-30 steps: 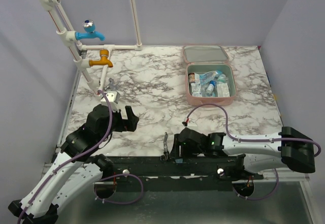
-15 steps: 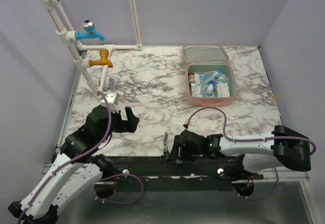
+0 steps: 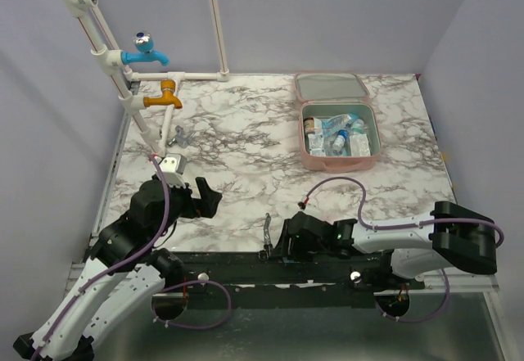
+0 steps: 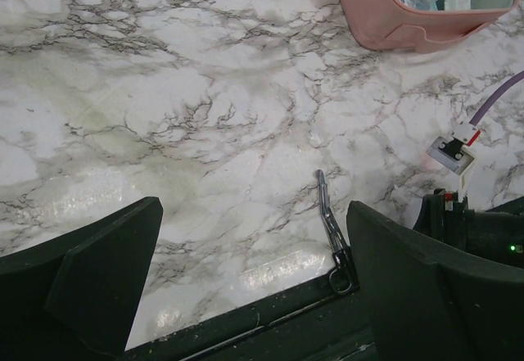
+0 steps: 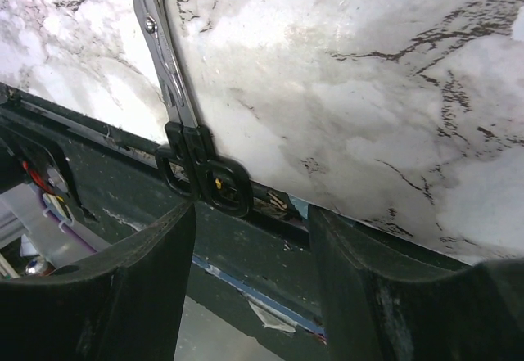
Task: Organize the medicine kit
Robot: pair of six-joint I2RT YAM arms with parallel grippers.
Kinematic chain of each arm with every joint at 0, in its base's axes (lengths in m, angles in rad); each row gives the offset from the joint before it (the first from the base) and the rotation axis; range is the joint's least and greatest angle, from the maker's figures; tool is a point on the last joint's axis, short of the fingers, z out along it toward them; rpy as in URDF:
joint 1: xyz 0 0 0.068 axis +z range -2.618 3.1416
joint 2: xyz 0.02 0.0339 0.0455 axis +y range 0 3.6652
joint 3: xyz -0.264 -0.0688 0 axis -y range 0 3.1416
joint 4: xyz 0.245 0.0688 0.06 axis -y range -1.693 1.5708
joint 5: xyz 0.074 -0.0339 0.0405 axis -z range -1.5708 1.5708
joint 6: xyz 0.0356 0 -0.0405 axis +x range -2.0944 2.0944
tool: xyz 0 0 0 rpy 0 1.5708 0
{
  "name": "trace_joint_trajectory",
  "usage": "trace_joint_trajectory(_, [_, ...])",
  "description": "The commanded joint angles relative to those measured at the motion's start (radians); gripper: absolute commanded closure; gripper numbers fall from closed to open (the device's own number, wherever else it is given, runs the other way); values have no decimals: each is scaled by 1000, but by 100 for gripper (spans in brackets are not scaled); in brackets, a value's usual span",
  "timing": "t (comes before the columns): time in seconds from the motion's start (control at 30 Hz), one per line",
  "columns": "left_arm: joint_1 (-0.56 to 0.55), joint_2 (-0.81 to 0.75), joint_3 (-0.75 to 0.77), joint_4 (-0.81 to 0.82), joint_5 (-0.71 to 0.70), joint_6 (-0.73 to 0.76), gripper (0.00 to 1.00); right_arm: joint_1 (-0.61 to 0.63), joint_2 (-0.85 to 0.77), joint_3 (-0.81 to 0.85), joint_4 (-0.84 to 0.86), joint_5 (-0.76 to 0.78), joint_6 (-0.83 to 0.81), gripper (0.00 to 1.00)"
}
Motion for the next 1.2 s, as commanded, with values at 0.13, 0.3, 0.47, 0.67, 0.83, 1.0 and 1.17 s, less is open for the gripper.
trace_joint_trajectory(0.13, [-39, -14, -13, -6, -28, -17, 2, 7, 46, -29, 130, 53, 12, 45])
trace_joint_trajectory(0.3, [-69, -11, -11, -15, -53, -26, 1, 8, 84, -35, 177, 49, 15, 52])
trace_joint_trajectory(0.47, [-90, -14, -10, -23, -76, -36, 1, 8, 97, -49, 210, 56, 20, 62])
trace_joint_trajectory(0.67, [-113, -11, -10, -29, -99, -44, 2, 7, 76, -76, 229, 76, 31, 76])
trace_joint_trajectory(0.83, [-125, -7, -8, -33, -110, -48, 1, 8, 64, -84, 238, 83, 29, 88])
trace_joint_trajectory(1.0, [-131, -6, -8, -37, -123, -54, 1, 8, 40, -89, 240, 98, 12, 97])
trace_joint_trajectory(1.17, [-136, 3, -8, -39, -130, -56, 2, 8, 9, -93, 250, 112, -11, 99])
